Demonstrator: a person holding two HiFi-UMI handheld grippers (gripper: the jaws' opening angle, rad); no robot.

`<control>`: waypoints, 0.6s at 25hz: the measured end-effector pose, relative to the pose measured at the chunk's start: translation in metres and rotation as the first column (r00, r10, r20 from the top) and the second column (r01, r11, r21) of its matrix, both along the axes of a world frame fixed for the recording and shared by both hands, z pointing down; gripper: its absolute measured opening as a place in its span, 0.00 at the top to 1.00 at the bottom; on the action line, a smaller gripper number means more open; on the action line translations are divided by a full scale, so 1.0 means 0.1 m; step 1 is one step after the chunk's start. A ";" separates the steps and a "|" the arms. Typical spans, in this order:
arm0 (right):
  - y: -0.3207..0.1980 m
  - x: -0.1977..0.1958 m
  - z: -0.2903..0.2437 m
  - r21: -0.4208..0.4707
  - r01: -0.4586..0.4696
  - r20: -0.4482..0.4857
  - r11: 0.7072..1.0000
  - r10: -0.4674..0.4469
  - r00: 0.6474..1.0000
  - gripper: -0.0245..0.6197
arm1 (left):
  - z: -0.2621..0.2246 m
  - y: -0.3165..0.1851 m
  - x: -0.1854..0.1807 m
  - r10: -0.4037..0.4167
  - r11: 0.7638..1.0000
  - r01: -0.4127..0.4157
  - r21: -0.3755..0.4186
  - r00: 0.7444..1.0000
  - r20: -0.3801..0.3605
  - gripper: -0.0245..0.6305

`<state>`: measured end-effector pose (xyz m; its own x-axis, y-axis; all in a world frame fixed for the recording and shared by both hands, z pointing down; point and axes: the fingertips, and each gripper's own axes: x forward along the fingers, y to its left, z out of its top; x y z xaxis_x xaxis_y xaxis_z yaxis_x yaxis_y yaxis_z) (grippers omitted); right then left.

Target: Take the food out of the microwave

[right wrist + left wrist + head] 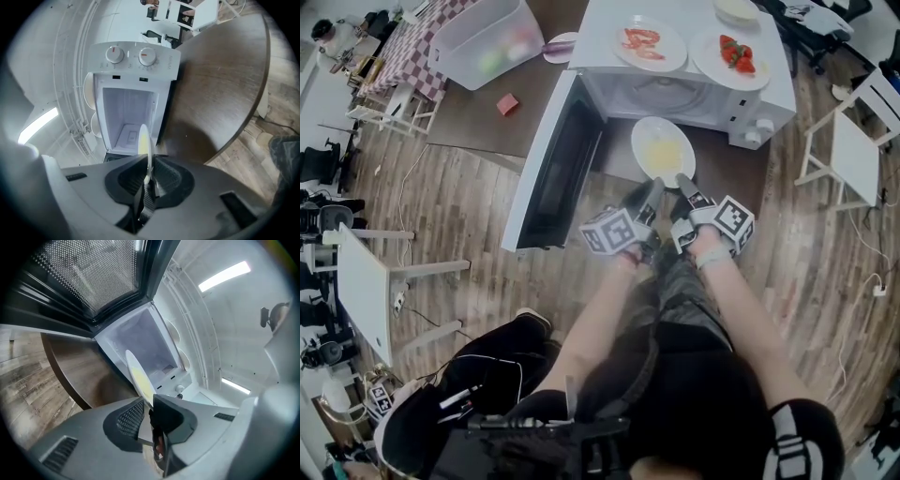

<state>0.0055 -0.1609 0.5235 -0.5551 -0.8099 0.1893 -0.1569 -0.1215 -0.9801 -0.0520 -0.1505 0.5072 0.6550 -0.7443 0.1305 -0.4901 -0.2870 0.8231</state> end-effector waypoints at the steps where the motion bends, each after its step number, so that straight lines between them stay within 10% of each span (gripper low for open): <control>1: 0.03 0.00 -0.01 -0.002 0.002 -0.006 1.000 -0.002 1.000 0.90 | -0.01 0.03 0.00 0.001 1.000 -0.001 -0.001 1.000 -0.001 0.87; 15: 0.48 -0.08 -0.10 0.009 -0.011 0.014 1.000 0.011 1.000 0.90 | -0.08 0.48 -0.11 0.007 1.000 -0.008 0.022 1.000 0.015 0.87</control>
<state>-0.0030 -0.1129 0.5132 -0.5491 -0.8175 0.1738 -0.1419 -0.1137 -0.9833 -0.0634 -0.1029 0.4992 0.6589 -0.7420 0.1236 -0.4997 -0.3089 0.8093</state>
